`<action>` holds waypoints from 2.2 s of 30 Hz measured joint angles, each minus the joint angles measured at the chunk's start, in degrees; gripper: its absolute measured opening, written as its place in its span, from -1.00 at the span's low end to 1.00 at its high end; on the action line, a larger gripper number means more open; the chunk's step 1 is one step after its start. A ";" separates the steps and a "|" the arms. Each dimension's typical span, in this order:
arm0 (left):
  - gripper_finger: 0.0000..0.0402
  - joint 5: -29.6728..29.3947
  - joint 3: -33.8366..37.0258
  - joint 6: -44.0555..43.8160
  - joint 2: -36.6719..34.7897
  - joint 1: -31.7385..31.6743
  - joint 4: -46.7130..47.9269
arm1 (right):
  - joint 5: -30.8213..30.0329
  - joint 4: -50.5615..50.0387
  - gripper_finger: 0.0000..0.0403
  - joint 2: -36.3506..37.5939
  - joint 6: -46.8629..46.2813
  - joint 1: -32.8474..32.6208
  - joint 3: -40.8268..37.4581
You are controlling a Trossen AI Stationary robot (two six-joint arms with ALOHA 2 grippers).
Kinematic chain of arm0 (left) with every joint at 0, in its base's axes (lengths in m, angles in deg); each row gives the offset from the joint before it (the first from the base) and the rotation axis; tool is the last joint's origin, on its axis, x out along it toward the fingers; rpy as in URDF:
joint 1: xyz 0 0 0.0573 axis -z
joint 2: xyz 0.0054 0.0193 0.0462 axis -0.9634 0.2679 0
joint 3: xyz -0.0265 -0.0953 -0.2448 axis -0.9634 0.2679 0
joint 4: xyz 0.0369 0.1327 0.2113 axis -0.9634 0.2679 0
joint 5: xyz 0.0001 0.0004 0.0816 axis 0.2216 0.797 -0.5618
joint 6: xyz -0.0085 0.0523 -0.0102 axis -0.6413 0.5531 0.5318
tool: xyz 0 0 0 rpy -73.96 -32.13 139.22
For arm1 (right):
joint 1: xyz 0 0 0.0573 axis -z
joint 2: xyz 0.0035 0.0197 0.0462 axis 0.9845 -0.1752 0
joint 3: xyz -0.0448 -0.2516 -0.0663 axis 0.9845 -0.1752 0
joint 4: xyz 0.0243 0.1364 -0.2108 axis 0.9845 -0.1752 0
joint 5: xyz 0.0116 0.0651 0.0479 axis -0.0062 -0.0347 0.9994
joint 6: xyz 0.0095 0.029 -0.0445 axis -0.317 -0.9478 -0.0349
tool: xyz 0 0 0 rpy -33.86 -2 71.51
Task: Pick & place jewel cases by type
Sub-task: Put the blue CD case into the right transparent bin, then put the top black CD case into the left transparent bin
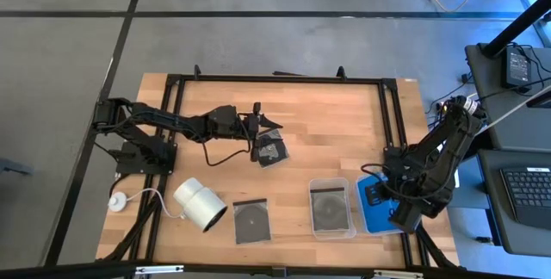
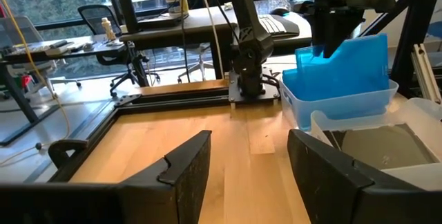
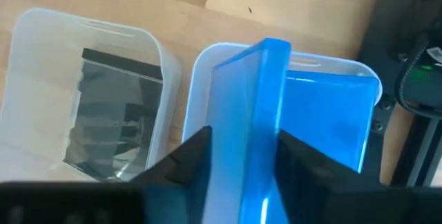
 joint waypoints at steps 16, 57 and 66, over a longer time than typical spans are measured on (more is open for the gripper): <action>-0.04 -0.03 -0.02 0.95 0.00 0.00 2.13 | 9.39 -7.81 0.13 1.01 1.70 0.01 5.90; -0.04 -22.77 -0.02 -7.07 0.00 -0.73 33.42 | 8.93 109.02 0.14 0.68 131.06 62.18 -35.86; -0.06 -15.03 -0.02 -5.08 0.00 -5.33 34.81 | 16.49 116.00 0.14 -3.71 136.66 67.38 -36.00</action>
